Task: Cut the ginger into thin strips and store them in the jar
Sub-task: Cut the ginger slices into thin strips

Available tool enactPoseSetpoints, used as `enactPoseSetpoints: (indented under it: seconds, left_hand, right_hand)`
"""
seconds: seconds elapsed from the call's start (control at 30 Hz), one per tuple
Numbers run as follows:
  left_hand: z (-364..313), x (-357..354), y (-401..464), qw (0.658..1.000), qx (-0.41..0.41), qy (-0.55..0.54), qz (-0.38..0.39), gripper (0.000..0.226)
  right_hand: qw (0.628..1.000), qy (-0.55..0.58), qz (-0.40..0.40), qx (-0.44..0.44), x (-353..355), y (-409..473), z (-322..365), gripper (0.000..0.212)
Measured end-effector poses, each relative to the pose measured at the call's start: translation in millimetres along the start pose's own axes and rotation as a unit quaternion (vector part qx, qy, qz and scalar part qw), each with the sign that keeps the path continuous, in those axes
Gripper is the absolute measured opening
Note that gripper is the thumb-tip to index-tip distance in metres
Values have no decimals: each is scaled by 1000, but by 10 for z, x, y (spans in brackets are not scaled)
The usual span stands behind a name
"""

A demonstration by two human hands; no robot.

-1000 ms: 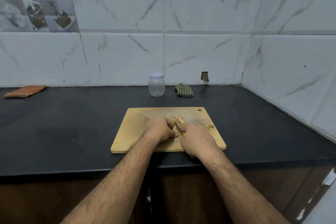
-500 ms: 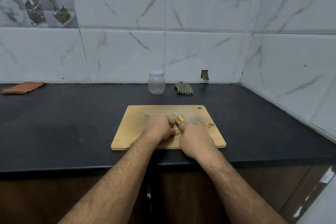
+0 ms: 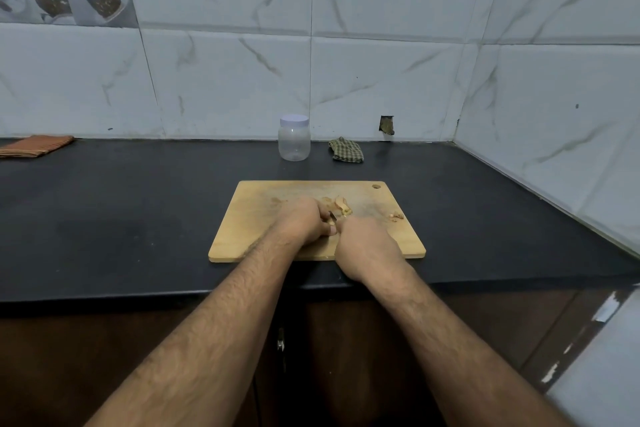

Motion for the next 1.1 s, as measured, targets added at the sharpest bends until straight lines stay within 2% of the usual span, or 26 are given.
enactPoseSetpoints:
  seconds: [0.17,0.37,0.83,1.1]
  left_hand:
    - [-12,13,-2,1000,5,14,-5,32]
    - [-24,19,8,999,1,40,8,33]
    - [4,8,-18,1000,4,20,-7,30]
    - [2,18,-29,1000,1,22,-10,31]
  right_hand:
    - [1000,-10,10,-4,-43,-193,-51,54]
    - [1000,-20,-2,7,-134,-401,-132,43]
    - [1000,16,-9,-21,23,-116,-118,53]
    - [999,27,-11,-20,-42,-82,-75,51]
Point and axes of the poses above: each hand's wrist, its own y-axis towards the middle knuckle, its own x-axis out of the back of the hand, z = x × y, the point moved 2 cm from there along y, towards the middle knuckle, and after that the axes turned 11 degrees about -y, right-handed, at the moved point
